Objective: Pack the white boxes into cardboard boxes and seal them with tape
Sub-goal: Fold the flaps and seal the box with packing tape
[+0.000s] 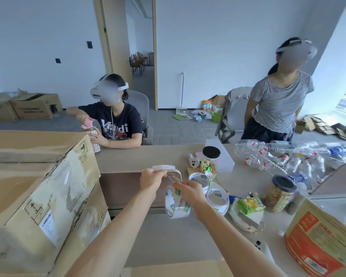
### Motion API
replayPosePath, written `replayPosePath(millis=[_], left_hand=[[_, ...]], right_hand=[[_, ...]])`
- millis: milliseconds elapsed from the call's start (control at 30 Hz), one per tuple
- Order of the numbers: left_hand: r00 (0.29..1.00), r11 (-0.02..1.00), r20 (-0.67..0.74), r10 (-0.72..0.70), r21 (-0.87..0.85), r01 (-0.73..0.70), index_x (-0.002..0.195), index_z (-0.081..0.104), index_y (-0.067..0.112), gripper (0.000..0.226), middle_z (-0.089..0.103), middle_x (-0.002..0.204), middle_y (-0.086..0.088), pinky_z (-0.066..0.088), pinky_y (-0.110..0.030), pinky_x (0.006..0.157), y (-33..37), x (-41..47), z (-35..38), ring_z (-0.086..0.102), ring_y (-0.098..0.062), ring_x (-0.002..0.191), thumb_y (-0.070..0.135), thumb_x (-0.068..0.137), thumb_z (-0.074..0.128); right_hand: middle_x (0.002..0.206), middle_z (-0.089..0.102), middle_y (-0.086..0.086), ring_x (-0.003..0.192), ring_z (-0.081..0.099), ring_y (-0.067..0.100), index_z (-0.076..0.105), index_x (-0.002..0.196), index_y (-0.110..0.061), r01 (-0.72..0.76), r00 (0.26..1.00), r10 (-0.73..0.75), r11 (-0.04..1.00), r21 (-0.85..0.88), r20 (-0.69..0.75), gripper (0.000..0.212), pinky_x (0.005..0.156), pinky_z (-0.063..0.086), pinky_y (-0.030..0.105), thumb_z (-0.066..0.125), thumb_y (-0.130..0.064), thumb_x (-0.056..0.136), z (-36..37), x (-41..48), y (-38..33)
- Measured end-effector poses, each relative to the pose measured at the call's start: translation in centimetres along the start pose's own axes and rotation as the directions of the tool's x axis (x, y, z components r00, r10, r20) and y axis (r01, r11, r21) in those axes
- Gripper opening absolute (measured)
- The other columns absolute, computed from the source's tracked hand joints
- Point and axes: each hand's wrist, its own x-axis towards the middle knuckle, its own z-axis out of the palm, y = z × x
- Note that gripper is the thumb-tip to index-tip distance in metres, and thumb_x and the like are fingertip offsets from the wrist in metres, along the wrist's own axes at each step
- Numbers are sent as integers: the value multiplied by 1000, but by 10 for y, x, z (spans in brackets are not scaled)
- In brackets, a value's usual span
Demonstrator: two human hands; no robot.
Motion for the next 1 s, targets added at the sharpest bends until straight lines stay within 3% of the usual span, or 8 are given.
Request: replayPosePath(millis=[67,167,333,433,533,700,867,1000], left_hand=[[1000,999,11,9,-50,-9,67,70,18,8,65,67,1,35,-21,47,14,-6,3,52,-14,56,16,74,72],[990,981,63,129,-157,-118,72,69,15,7,66,65,3,38,-12,44,45,-20,13,50,-1,46,13,78,69],[956,947,150,252,-242,-211,81,63,14,7,63,76,4,39,-18,62,65,-45,20,52,-6,66,9,82,67],[952,959,209,224,-222,-177,82,57,15,11,56,72,3,35,-21,59,50,-59,26,45,-8,61,10,83,67],[954,970,245,174,-208,-124,81,55,18,12,53,71,5,32,-26,57,25,-74,38,44,-10,62,15,83,66],[949,951,304,77,-309,22,77,53,19,17,53,71,2,31,-26,53,-15,-103,66,44,-12,62,14,85,67],[941,930,336,33,-356,95,75,51,18,23,66,87,-8,31,-24,51,-39,-142,92,49,-11,62,9,82,71],[962,935,273,3,-342,94,88,54,20,24,63,87,1,34,-25,54,-52,-174,101,52,-12,67,15,79,75]], right_hand=[[74,60,7,64,55,20,70,99,-1,-5,1000,5,1000,8,-9,30,65,44,28,69,-26,82,-2,0,-2],[84,67,5,70,60,17,69,106,-15,28,998,-22,995,93,-64,26,63,48,25,70,-32,86,-11,-2,-5],[93,69,0,83,63,14,68,101,-26,150,986,-132,969,196,-98,15,67,47,24,70,-33,88,-44,-20,-7],[96,74,1,85,69,16,71,98,-29,194,977,-181,973,128,-109,13,66,48,21,74,-30,85,-62,-29,5],[94,75,5,74,69,13,72,98,-27,211,972,-200,973,88,-121,14,61,50,21,75,-25,85,-79,-43,24],[93,74,1,76,70,11,71,106,-24,166,982,-165,986,9,-94,24,62,51,19,75,-30,84,-109,-71,57],[96,74,-1,87,72,14,69,117,-25,161,985,-169,977,-140,-45,47,86,58,37,73,-46,75,-146,-99,81],[116,70,3,103,67,11,67,124,-22,184,982,-190,960,-212,-11,51,95,54,35,74,-44,78,-163,-115,93]])
